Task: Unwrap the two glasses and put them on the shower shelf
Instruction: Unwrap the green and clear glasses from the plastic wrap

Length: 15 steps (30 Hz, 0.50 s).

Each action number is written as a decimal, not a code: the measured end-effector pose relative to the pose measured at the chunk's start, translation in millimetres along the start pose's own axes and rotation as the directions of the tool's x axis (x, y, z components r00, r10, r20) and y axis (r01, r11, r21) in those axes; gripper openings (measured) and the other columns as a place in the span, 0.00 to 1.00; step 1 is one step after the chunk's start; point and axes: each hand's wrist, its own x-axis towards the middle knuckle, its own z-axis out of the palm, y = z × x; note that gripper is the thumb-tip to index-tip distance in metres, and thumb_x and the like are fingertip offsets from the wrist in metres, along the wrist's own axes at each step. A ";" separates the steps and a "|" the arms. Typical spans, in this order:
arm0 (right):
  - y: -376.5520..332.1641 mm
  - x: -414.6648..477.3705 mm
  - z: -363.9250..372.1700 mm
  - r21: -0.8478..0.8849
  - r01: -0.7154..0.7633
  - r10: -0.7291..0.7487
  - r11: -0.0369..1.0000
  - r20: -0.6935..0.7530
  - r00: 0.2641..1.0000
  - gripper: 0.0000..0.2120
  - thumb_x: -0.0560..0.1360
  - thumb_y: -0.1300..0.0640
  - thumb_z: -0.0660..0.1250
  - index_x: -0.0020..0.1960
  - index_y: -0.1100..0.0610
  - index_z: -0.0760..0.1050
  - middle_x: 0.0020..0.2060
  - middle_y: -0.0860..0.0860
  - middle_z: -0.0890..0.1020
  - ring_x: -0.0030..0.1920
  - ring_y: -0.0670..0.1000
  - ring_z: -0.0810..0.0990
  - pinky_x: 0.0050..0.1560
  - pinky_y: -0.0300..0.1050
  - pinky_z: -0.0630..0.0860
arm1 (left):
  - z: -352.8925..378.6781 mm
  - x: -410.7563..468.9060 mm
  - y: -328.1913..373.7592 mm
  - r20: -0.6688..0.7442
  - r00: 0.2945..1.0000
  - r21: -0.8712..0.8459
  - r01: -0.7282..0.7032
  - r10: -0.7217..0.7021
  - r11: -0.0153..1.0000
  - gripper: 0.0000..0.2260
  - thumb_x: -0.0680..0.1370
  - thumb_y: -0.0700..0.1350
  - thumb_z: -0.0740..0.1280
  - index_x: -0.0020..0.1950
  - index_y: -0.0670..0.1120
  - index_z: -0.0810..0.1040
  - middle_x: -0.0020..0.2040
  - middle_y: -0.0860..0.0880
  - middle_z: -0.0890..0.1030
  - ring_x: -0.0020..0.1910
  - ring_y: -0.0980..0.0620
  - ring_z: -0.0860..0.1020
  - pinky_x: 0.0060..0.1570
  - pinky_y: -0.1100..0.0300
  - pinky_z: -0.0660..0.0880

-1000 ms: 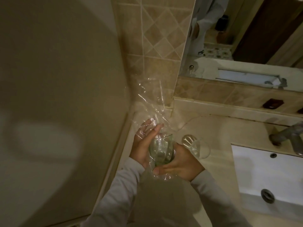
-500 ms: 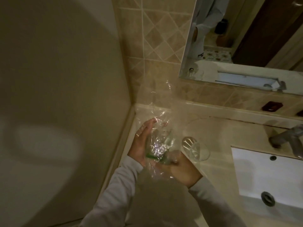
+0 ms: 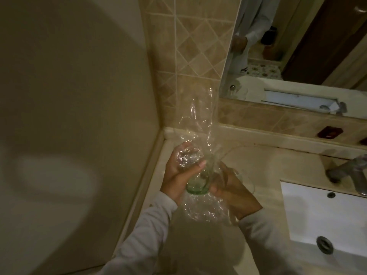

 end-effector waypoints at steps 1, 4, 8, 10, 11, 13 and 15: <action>-3.2 2.2 -2.2 0.010 -0.001 0.001 1.000 -0.009 1.000 0.59 0.57 0.42 0.87 0.79 0.57 0.63 0.57 0.52 0.87 0.58 0.54 0.85 0.53 0.44 0.81 | 1.6 -0.5 -0.9 0.005 1.000 -0.003 -0.003 0.003 1.000 0.28 0.65 0.50 0.82 0.63 0.53 0.78 0.61 0.44 0.82 0.60 0.42 0.82 0.53 0.52 0.82; -3.7 3.9 -0.1 -0.003 0.004 -0.004 1.000 0.016 1.000 0.61 0.57 0.48 0.87 0.79 0.63 0.58 0.52 0.47 0.86 0.53 0.49 0.84 0.49 0.47 0.81 | 7.0 -1.8 -4.9 -0.015 1.000 -0.014 0.017 -0.017 1.000 0.29 0.64 0.47 0.81 0.63 0.54 0.78 0.62 0.48 0.82 0.61 0.45 0.81 0.51 0.58 0.80; 5.8 2.4 13.0 -0.101 0.052 -0.046 0.993 0.066 0.997 0.42 0.65 0.71 0.81 0.74 0.64 0.66 0.62 0.56 0.84 0.63 0.56 0.83 0.55 0.48 0.82 | 10.4 -7.9 -10.7 -0.007 0.998 -0.035 0.069 -0.069 0.997 0.33 0.64 0.54 0.83 0.66 0.56 0.75 0.64 0.50 0.80 0.63 0.43 0.80 0.51 0.47 0.82; 5.7 3.3 15.1 -0.123 0.068 -0.061 0.990 0.063 0.996 0.38 0.66 0.73 0.81 0.72 0.63 0.70 0.63 0.60 0.83 0.64 0.60 0.82 0.58 0.50 0.81 | 7.6 -7.8 -10.3 0.035 0.995 -0.014 0.090 -0.090 0.996 0.33 0.65 0.57 0.81 0.68 0.58 0.74 0.65 0.52 0.80 0.63 0.47 0.80 0.49 0.53 0.82; 4.2 3.1 15.9 -0.124 0.071 -0.063 0.990 0.063 0.996 0.37 0.65 0.73 0.81 0.71 0.63 0.72 0.62 0.60 0.83 0.63 0.61 0.83 0.58 0.51 0.81 | 4.6 -6.2 -9.0 0.058 0.997 0.023 0.056 -0.058 0.998 0.33 0.67 0.59 0.79 0.69 0.58 0.74 0.66 0.51 0.80 0.65 0.48 0.79 0.54 0.53 0.80; 5.8 1.7 15.6 -0.179 0.089 -0.074 0.980 0.090 0.993 0.35 0.63 0.70 0.83 0.67 0.62 0.75 0.59 0.60 0.85 0.61 0.61 0.84 0.59 0.53 0.82 | -1.8 -6.6 -4.2 0.066 0.998 0.125 -0.011 0.003 0.992 0.33 0.71 0.62 0.74 0.73 0.54 0.72 0.69 0.48 0.78 0.69 0.45 0.76 0.66 0.47 0.73; 10.4 -1.7 16.0 -0.229 0.075 -0.057 0.971 0.087 0.995 0.33 0.62 0.68 0.85 0.64 0.60 0.78 0.57 0.59 0.86 0.60 0.60 0.85 0.59 0.57 0.82 | -2.1 -4.8 4.5 0.047 0.999 0.184 -0.024 0.015 0.983 0.28 0.79 0.58 0.67 0.77 0.54 0.65 0.75 0.51 0.70 0.72 0.39 0.70 0.70 0.62 0.69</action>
